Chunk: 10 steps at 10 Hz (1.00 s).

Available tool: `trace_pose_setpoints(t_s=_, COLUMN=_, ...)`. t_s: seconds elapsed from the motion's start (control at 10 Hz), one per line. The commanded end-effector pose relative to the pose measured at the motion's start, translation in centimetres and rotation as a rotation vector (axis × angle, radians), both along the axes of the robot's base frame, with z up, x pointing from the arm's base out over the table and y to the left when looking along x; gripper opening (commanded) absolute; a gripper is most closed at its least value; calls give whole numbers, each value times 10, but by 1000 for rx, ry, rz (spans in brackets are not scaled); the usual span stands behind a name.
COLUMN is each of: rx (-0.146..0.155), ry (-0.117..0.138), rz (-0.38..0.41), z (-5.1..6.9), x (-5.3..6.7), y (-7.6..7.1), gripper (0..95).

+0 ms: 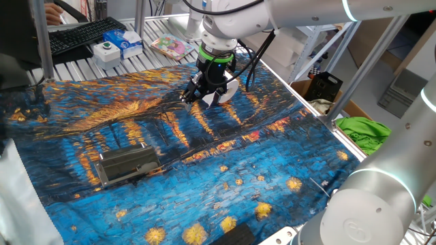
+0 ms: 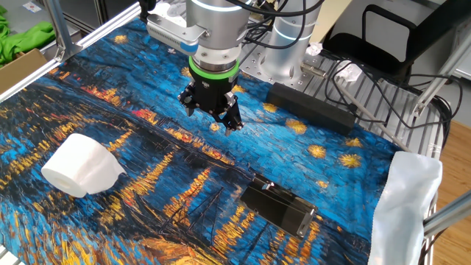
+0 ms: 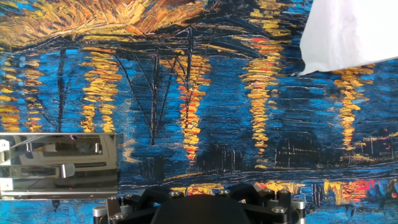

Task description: Put the toilet paper on its holder

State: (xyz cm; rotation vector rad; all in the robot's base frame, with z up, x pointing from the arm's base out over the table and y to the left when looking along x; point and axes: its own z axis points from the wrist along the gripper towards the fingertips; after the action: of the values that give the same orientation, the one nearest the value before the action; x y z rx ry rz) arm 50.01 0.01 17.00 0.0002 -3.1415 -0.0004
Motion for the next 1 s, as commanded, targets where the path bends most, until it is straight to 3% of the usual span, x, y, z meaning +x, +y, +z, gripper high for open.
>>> trace_pose_setpoints(t_s=0.1, rx=69, ry=109, rz=17, z=-1, x=0, y=0, gripper=0)
trace_pose_setpoints(t_s=1.0, rx=69, ry=107, rz=15, z=-5, x=1, y=1, gripper=0)
